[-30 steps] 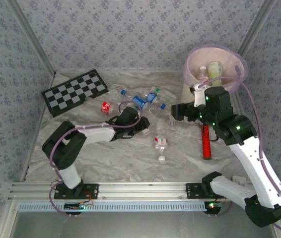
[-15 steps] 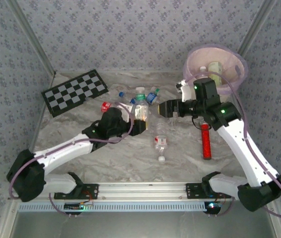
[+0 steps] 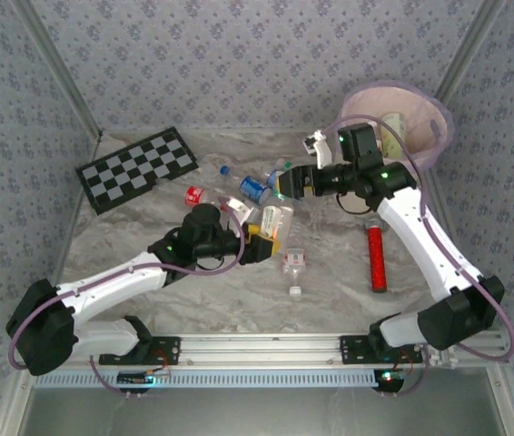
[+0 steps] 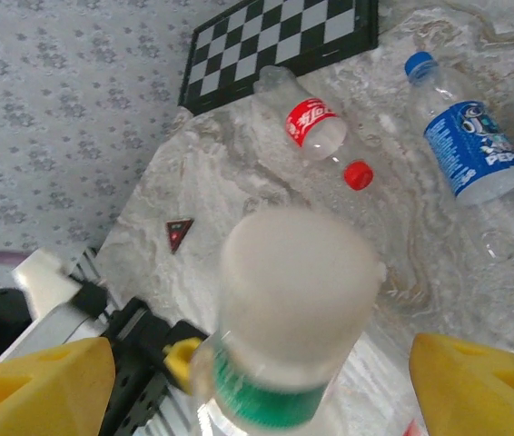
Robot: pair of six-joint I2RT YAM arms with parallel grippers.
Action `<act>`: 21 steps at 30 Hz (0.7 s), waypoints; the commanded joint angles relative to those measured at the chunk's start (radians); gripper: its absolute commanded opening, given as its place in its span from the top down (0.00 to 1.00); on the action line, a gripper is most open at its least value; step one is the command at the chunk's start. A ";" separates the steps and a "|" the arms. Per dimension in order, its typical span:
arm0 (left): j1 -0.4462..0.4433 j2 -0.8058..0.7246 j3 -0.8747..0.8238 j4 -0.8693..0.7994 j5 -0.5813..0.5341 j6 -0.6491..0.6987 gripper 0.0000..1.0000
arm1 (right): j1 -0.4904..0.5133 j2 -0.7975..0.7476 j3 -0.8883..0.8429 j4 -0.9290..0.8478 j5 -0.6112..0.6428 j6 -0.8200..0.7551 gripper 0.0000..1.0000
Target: Put the plastic bottles in the bin
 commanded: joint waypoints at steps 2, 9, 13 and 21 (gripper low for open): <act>-0.018 -0.001 0.066 0.001 0.045 0.048 0.49 | -0.020 0.025 0.029 0.003 -0.044 -0.018 0.18; -0.024 0.017 0.074 0.004 0.041 0.055 0.47 | -0.041 0.006 0.017 0.024 -0.061 -0.029 0.44; -0.025 0.031 0.084 -0.018 0.025 0.053 0.42 | -0.061 -0.021 0.037 0.002 -0.061 -0.041 0.63; -0.025 0.007 0.104 -0.065 -0.056 0.007 0.03 | -0.123 -0.082 0.204 -0.055 0.033 -0.129 0.78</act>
